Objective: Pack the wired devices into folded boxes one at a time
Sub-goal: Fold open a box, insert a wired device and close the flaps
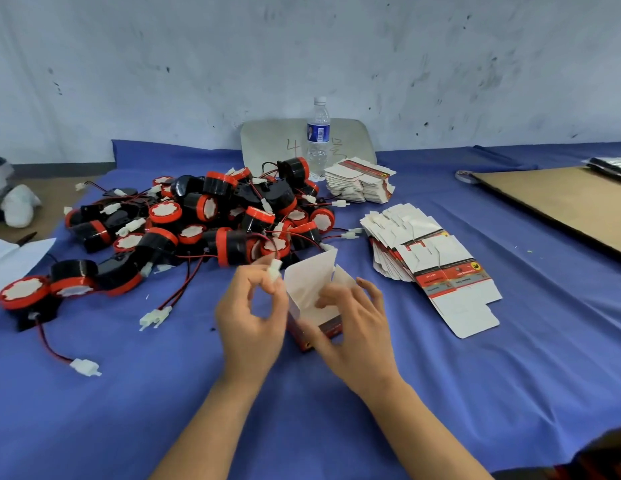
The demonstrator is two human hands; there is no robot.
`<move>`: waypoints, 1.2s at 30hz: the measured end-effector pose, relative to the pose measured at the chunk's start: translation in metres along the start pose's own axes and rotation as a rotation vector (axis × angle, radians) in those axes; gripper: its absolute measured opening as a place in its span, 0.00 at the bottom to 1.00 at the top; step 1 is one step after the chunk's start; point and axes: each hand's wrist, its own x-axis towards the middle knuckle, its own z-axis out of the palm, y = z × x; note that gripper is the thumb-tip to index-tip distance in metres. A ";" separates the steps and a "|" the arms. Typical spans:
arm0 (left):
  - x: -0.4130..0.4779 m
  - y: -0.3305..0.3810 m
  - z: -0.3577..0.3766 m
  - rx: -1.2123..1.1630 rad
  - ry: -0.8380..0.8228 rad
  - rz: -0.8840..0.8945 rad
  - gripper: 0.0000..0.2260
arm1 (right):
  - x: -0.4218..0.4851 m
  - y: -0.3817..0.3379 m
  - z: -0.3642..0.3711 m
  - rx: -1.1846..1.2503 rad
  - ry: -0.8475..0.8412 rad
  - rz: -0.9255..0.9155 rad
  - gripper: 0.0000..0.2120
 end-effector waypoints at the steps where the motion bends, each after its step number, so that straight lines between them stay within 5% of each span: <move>1: -0.005 0.005 0.002 -0.030 -0.053 0.104 0.08 | 0.002 -0.001 -0.002 0.064 0.012 0.016 0.17; 4: -0.020 0.012 0.014 -0.004 -0.267 0.426 0.06 | 0.003 -0.001 -0.006 0.261 -0.009 0.108 0.21; 6: -0.027 0.013 0.022 0.051 -0.366 0.574 0.06 | 0.005 -0.006 -0.011 0.605 -0.013 0.397 0.18; 10: -0.032 0.011 0.029 0.158 -0.480 0.609 0.08 | 0.004 0.000 -0.014 0.879 0.009 0.557 0.13; 14: -0.028 0.008 0.026 0.153 -0.482 0.503 0.19 | 0.003 0.004 -0.016 0.657 -0.083 0.411 0.20; 20: -0.020 -0.001 0.015 0.197 -0.178 0.065 0.23 | 0.005 0.007 -0.007 0.339 -0.062 0.452 0.06; 24: -0.022 -0.006 0.015 0.381 -0.397 -0.342 0.25 | 0.004 0.014 -0.004 0.274 -0.076 0.527 0.16; 29: -0.024 0.000 0.016 0.414 -0.403 -0.376 0.33 | 0.005 0.017 -0.005 0.203 -0.091 0.589 0.18; 36: -0.028 -0.002 0.018 0.201 -0.554 -0.373 0.26 | 0.009 0.016 -0.008 0.241 0.093 0.607 0.11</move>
